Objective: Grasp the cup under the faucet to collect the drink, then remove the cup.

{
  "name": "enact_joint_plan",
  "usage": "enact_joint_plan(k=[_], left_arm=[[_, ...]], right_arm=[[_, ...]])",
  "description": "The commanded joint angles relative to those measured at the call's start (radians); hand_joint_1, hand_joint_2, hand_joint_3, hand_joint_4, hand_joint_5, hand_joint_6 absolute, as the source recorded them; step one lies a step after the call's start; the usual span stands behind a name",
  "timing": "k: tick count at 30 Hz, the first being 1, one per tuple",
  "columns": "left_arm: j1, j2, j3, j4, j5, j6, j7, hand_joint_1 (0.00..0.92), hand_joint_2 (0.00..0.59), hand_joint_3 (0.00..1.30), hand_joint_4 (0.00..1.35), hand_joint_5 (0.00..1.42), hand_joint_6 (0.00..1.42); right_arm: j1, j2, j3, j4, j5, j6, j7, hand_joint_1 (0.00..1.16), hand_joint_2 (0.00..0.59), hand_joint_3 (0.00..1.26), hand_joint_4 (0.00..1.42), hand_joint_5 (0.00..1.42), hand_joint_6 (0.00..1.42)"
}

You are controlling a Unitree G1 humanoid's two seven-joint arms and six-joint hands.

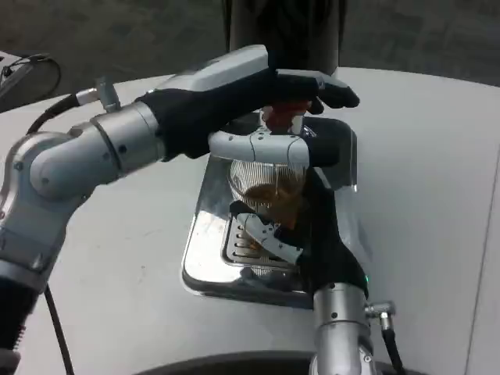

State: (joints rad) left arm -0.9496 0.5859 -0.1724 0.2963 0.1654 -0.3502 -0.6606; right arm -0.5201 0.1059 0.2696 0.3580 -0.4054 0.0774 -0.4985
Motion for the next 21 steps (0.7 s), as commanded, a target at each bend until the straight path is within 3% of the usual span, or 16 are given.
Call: enact_joint_plan(k=[1, 9, 21], left_arm=[[0.039, 0.037, 0.013, -0.013, 0.007, 0.004, -0.020, 0.000, 0.002, 0.27, 0.20, 0.24, 0.16], [0.061, 0.029, 0.069, -0.037, -0.027, 0.021, 0.010, 0.000, 0.000, 0.27, 0.22, 0.26, 0.18], [0.084, -0.028, 0.198, -0.034, -0.114, -0.009, 0.132, 0.000, 0.000, 0.27, 0.23, 0.33, 0.23]], right_arm=[[-0.014, 0.111, 0.006, 0.048, 0.020, 0.029, -0.033, 0.79, 0.231, 0.25, 0.36, 0.37, 0.30], [-0.005, 0.127, 0.017, 0.067, 0.029, 0.018, -0.101, 0.80, 0.236, 0.35, 0.47, 0.48, 0.35], [0.018, 0.099, 0.020, 0.020, 0.027, 0.030, -0.126, 0.80, 0.250, 0.48, 0.59, 0.61, 0.41]])
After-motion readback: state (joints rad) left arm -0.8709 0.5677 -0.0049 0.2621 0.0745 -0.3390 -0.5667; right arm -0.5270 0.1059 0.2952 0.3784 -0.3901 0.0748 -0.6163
